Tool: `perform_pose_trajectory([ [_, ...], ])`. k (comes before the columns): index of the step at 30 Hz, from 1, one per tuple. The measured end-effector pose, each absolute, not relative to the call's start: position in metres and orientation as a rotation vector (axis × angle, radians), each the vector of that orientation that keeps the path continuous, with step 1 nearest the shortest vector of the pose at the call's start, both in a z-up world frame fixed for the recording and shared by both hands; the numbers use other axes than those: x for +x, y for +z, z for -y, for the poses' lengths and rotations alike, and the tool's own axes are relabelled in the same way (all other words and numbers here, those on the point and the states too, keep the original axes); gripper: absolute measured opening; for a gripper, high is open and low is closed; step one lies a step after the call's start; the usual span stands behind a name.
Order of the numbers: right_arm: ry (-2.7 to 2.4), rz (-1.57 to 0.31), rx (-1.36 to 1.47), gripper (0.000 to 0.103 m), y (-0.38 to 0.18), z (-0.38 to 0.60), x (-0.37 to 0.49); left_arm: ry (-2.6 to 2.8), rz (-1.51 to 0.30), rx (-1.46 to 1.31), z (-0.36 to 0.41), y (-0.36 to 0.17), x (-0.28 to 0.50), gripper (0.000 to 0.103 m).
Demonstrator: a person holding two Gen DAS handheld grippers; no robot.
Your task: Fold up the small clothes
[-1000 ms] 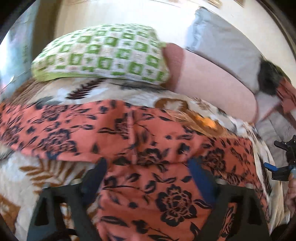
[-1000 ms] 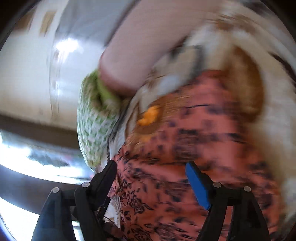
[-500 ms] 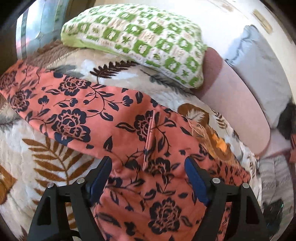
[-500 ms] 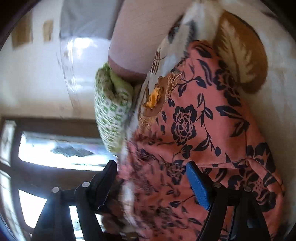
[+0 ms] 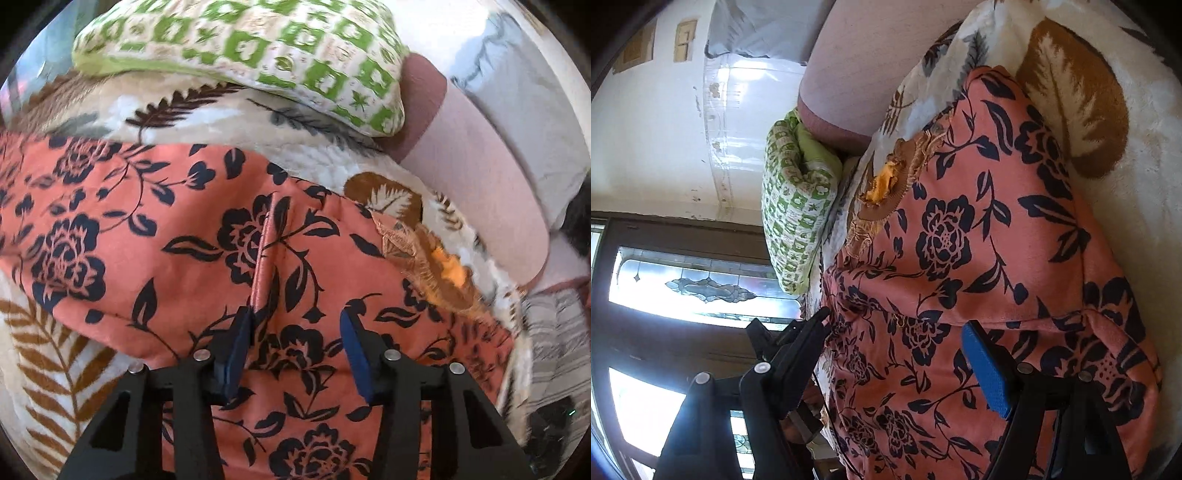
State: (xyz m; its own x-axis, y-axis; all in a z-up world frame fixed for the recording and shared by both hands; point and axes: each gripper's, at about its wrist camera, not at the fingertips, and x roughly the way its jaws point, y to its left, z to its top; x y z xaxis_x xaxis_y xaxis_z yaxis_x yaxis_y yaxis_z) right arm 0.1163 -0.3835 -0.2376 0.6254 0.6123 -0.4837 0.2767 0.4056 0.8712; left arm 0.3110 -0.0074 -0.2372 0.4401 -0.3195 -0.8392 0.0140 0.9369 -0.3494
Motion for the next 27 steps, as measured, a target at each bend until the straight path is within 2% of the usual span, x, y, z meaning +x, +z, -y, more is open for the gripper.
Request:
perform_pose_trajectory([
  [1, 0.251, -0.922, 1.176, 0.080, -0.239, 0.383, 0.117, -0.205, -1.116, -0.285, 0.009, -0.242, 0.313, 0.050],
  [3, 0.237, -0.928, 1.179, 0.080, -0.242, 0.386, 0.117, -0.190, -1.128, -0.271, 0.007, -0.248, 0.315, 0.041],
  [5, 0.221, -0.930, 1.183, 0.080, -0.245, 0.388, 0.119, -0.176, -1.128, -0.266, 0.001, -0.250, 0.316, 0.022],
  [8, 0.208, -0.883, 1.206, 0.080, -0.243, 0.396, 0.117, -0.180, -1.139, -0.295, -0.009, -0.251, 0.318, 0.008],
  [14, 0.205, -0.749, 1.206, 0.080, -0.231, 0.409, 0.113, -0.299, -1.078, -0.370, -0.018, -0.226, 0.310, 0.004],
  [23, 0.089, -0.879, 1.237, 0.079, -0.265, 0.408, 0.121, -0.391, -0.999, -0.312, -0.026, -0.168, 0.286, 0.003],
  [25, 0.090, -0.883, 1.229, 0.079, -0.266, 0.408, 0.121, -0.340, -0.990, -0.261, -0.034, -0.168, 0.285, 0.003],
  [27, 0.091, -0.896, 1.223, 0.079, -0.269, 0.408, 0.123, -0.248, -1.059, -0.216, -0.047, -0.185, 0.287, 0.003],
])
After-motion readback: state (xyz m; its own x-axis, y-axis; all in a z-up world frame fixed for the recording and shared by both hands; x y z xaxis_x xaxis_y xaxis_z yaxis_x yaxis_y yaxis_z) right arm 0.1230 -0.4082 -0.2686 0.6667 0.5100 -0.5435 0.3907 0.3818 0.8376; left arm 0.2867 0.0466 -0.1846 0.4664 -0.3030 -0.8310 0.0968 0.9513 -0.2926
